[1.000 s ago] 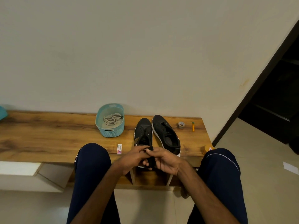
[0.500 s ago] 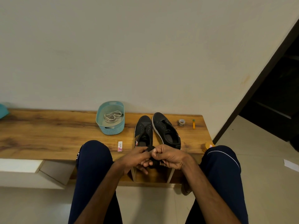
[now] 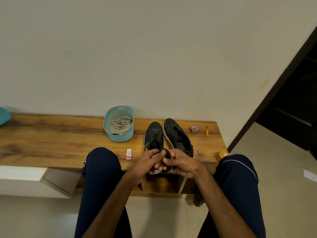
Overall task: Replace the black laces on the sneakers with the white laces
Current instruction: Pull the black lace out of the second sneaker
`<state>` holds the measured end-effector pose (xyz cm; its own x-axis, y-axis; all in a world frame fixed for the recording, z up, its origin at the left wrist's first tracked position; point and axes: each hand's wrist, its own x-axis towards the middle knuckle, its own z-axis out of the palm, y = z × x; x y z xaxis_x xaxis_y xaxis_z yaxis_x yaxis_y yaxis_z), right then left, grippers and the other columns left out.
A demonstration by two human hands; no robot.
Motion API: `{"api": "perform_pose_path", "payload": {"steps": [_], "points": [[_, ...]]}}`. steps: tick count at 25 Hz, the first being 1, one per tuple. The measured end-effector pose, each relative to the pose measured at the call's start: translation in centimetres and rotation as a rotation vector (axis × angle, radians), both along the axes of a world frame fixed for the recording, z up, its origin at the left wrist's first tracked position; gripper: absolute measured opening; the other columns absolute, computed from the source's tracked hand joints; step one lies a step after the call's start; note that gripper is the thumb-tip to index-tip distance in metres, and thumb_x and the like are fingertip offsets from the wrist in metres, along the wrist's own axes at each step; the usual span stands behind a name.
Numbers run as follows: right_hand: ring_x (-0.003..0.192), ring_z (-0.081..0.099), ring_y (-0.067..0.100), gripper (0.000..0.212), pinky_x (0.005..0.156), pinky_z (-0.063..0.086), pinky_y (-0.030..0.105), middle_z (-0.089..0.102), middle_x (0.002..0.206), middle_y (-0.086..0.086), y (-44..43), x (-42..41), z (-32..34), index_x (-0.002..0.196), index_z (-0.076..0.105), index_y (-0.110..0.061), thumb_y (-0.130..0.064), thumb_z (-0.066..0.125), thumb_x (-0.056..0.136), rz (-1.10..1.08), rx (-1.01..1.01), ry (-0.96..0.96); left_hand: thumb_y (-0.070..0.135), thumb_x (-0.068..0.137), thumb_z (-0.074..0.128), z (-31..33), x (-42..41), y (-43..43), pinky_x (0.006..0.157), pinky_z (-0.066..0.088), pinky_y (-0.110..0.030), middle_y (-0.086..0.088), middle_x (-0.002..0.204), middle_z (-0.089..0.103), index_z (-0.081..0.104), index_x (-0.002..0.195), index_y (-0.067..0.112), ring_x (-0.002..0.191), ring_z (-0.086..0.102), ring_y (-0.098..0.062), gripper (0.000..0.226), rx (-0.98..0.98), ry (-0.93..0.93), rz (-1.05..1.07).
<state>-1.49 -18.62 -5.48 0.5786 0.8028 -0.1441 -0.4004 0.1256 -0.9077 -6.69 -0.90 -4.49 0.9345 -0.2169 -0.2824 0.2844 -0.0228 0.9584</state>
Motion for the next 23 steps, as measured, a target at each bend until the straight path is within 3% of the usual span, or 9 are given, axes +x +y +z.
{"api": "perform_pose_path", "payload": {"steps": [4, 8, 14, 17, 19, 21, 23], "points": [[0.079, 0.070, 0.013, 0.028, 0.076, 0.057, 0.021, 0.073, 0.093, 0.011, -0.4, 0.0, -0.2, 0.107, 0.073, -0.004, -0.024, 0.074, 0.086, -0.076, 0.110, 0.116, 0.054, 0.097, 0.042, 0.3, -0.2, 0.2, 0.059, 0.047, -0.030, 0.000, 0.078, 0.061, 0.064, 0.085, 0.016, 0.080, 0.061, -0.014, 0.046, -0.215, 0.072, -0.065], [0.078, 0.071, 0.019, 0.025, 0.073, 0.059, 0.024, 0.072, 0.091, 0.018, 0.0, -0.4, 0.0, 0.087, 0.069, -0.007, -0.030, 0.062, 0.093, -0.142, 0.140, 0.277, 0.051, 0.099, 0.039, 0.1, -0.1, -0.2, 0.057, 0.046, -0.028, 0.003, 0.072, 0.056, 0.060, 0.097, 0.012, 0.076, 0.059, -0.012, 0.044, -0.258, 0.097, -0.029], [0.073, 0.067, 0.020, 0.029, 0.072, 0.058, 0.026, 0.069, 0.084, 0.016, 0.7, -0.7, 0.5, 0.080, 0.063, -0.007, -0.027, 0.053, 0.097, -0.274, -0.075, 0.262, 0.040, 0.103, 0.044, -0.9, -0.2, -0.9, 0.050, 0.038, -0.023, 0.006, 0.068, 0.058, 0.061, 0.098, 0.016, 0.061, 0.056, -0.004, 0.030, 0.017, 0.007, 0.092], [0.074, 0.060, 0.019, 0.032, 0.075, 0.054, 0.028, 0.065, 0.080, 0.012, 1.4, -1.2, 0.7, 0.078, 0.061, -0.009, -0.029, 0.050, 0.100, -0.361, -0.121, 0.240, 0.033, 0.103, 0.043, -1.7, 0.2, -1.3, 0.056, 0.043, -0.028, 0.005, 0.072, 0.059, 0.059, 0.103, 0.010, 0.069, 0.062, -0.008, 0.028, 0.082, -0.105, 0.174], [0.082, 0.060, 0.020, 0.035, 0.082, 0.050, 0.033, 0.067, 0.082, 0.007, 1.7, -1.4, 0.2, 0.078, 0.063, -0.011, -0.032, 0.048, 0.101, -0.430, -0.235, 0.178, 0.031, 0.103, 0.046, -2.7, 0.5, -1.4, 0.069, 0.052, -0.028, 0.002, 0.083, 0.065, 0.059, 0.103, 0.012, 0.079, 0.065, -0.011, 0.023, 0.192, -0.190, 0.211], [0.100, 0.062, 0.023, 0.037, 0.093, 0.048, 0.041, 0.073, 0.091, 0.002, 2.3, -1.7, -0.4, 0.088, 0.069, -0.012, -0.035, 0.045, 0.104, -0.498, -0.315, 0.139, 0.032, 0.102, 0.048, -3.7, 0.6, -1.7, 0.075, 0.057, -0.026, 0.001, 0.093, 0.067, 0.061, 0.103, 0.017, 0.087, 0.067, -0.009, 0.020, 0.320, -0.258, 0.255], [0.104, 0.063, 0.023, 0.037, 0.093, 0.050, 0.042, 0.074, 0.094, 0.003, 3.4, -2.3, -0.7, 0.098, 0.069, -0.010, -0.034, 0.043, 0.105, -0.600, -0.257, 0.199, 0.037, 0.103, 0.044, -4.5, 0.5, -2.3, 0.076, 0.057, -0.028, 0.003, 0.093, 0.066, 0.064, 0.102, 0.021, 0.088, 0.065, -0.008, 0.026, 0.457, -0.308, 0.295]]}}
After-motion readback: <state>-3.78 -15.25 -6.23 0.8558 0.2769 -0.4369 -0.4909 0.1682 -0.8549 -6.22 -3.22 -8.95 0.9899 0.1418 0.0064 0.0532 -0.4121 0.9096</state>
